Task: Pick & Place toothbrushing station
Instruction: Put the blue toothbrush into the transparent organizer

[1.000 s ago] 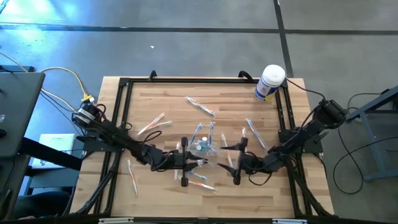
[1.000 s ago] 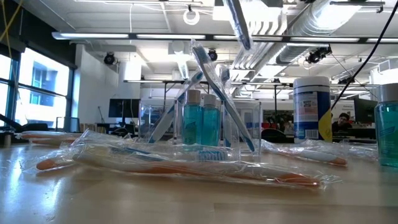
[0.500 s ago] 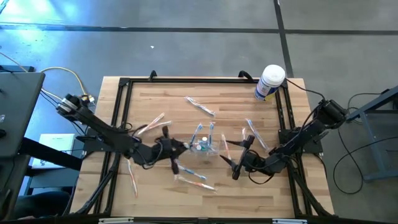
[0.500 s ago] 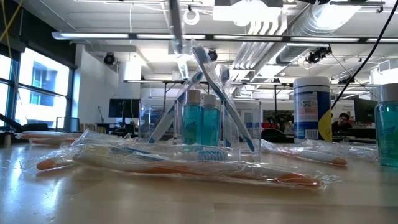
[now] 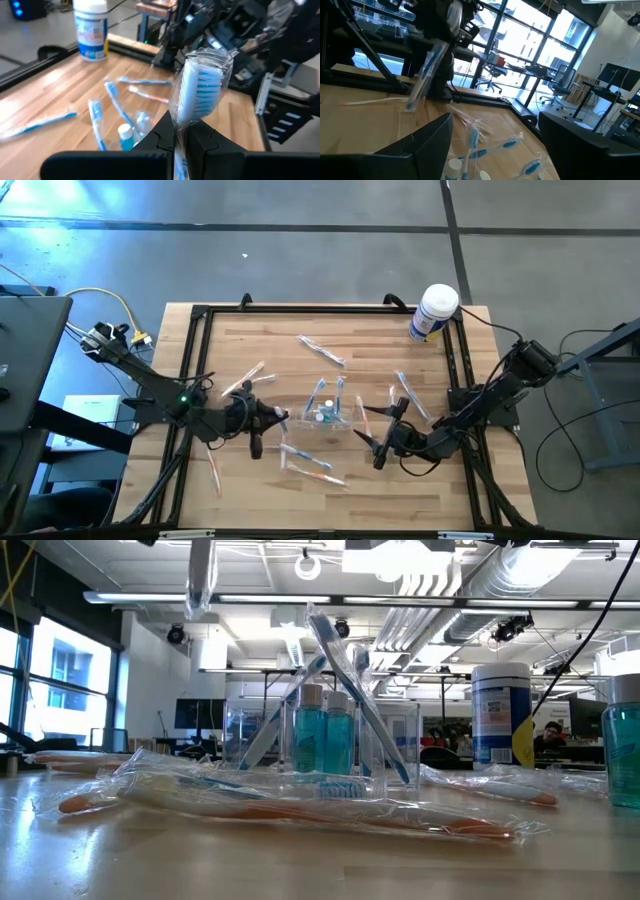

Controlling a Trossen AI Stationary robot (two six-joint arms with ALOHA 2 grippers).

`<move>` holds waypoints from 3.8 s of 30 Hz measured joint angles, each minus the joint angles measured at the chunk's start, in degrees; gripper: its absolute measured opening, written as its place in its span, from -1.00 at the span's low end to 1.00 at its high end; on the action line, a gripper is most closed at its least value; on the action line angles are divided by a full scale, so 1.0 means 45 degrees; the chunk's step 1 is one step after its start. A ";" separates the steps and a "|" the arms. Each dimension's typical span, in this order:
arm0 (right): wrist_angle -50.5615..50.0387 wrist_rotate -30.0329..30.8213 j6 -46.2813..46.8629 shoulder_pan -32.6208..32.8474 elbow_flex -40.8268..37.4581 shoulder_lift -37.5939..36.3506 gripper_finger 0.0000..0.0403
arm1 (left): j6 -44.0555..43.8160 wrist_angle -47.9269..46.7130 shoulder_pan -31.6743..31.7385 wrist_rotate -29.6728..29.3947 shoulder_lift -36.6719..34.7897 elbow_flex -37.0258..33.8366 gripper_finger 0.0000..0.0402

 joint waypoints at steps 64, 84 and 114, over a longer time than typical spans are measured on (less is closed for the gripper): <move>-0.0572 -0.0385 0.0577 -0.0175 -0.0005 0.0049 0.42 | 0.0820 0.1679 0.2787 0.0873 0.4826 -0.0063 -0.96; -0.0664 -0.0390 0.0577 -0.0175 -0.0005 0.0049 0.42 | 0.1415 0.1736 0.2782 0.1013 0.4821 -0.0063 -0.84; -0.0859 -0.0394 0.0577 -0.0175 -0.0004 0.0053 0.42 | 0.1978 0.1679 0.2768 0.1039 0.4811 -0.0063 -0.47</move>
